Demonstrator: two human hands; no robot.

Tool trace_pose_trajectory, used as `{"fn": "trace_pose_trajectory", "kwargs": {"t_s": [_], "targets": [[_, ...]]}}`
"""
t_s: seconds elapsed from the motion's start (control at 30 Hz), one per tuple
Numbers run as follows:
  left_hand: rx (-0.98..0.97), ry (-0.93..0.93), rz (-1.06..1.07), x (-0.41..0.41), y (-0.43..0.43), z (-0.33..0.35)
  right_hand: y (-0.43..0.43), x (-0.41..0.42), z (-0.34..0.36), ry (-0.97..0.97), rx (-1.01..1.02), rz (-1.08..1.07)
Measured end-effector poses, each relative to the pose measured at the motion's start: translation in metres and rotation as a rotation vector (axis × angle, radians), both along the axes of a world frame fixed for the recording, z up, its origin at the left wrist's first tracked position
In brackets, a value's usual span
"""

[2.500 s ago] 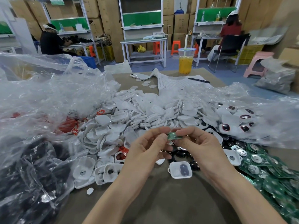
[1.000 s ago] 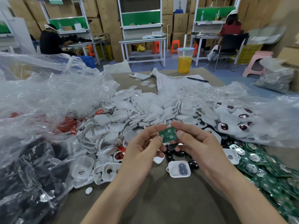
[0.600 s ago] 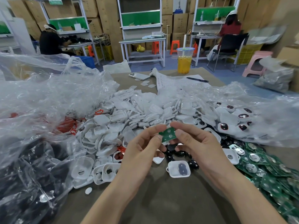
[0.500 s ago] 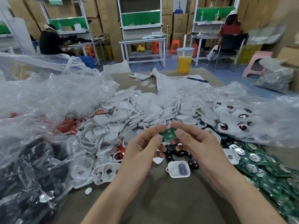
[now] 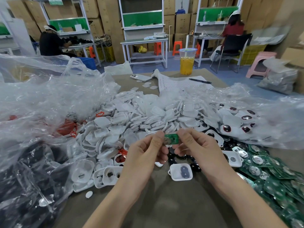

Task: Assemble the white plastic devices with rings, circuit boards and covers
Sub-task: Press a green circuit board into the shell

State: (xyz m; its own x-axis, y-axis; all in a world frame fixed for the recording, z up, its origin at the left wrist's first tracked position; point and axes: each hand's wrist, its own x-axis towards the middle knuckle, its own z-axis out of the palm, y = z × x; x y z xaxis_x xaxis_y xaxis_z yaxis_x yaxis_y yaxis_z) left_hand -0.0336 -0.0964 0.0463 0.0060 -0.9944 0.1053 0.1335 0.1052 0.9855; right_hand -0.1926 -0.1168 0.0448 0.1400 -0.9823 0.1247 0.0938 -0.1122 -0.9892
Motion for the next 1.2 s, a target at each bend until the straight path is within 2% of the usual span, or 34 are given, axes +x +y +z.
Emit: {"fn": "trace_pose_trajectory", "kwargs": {"t_s": [0.17, 0.3, 0.47, 0.6, 0.8, 0.83, 0.87, 0.97, 1.0, 1.03, 1.1, 1.2], "targets": [[0.060, 0.027, 0.016, 0.000, 0.001, 0.003, 0.002, 0.000, 0.001, -0.017, -0.016, 0.045], [0.037, 0.011, 0.014, 0.001, 0.004, 0.004, 0.002, 0.000, 0.001, -0.015, 0.005, 0.041], [-0.271, -0.479, 0.230, 0.004, 0.004, -0.005, -0.003, -0.003, -0.003, -0.064, 0.041, -0.011], [-0.566, -0.753, 0.225, 0.008, 0.003, -0.010, -0.005, -0.004, -0.006, -0.094, 0.067, 0.005], [-0.692, -0.886, 0.241, 0.011, 0.002, -0.015, -0.007, -0.004, -0.009, -0.132, 0.093, 0.028], [-0.617, -0.824, 0.249, 0.009, 0.004, -0.013, -0.006, -0.004, -0.007, -0.141, 0.090, 0.034], [-0.465, -0.670, 0.239, 0.007, 0.005, -0.011, -0.004, -0.004, -0.005, -0.151, 0.080, 0.031], [0.106, 0.258, -0.001, 0.003, 0.001, -0.001, 0.000, -0.010, 0.003, -0.087, -0.003, -0.058], [0.246, 0.485, -0.086, 0.005, 0.000, 0.000, 0.001, -0.012, 0.005, -0.050, -0.037, -0.096], [0.343, 0.635, -0.144, 0.008, -0.002, 0.001, 0.001, -0.014, 0.006, -0.023, -0.069, -0.126], [0.420, 0.804, -0.205, 0.013, -0.003, 0.000, 0.004, -0.016, 0.006, 0.014, -0.111, -0.161], [0.428, 0.895, -0.237, 0.016, -0.004, -0.001, 0.009, -0.018, 0.007, 0.112, -0.161, -0.174]]}}
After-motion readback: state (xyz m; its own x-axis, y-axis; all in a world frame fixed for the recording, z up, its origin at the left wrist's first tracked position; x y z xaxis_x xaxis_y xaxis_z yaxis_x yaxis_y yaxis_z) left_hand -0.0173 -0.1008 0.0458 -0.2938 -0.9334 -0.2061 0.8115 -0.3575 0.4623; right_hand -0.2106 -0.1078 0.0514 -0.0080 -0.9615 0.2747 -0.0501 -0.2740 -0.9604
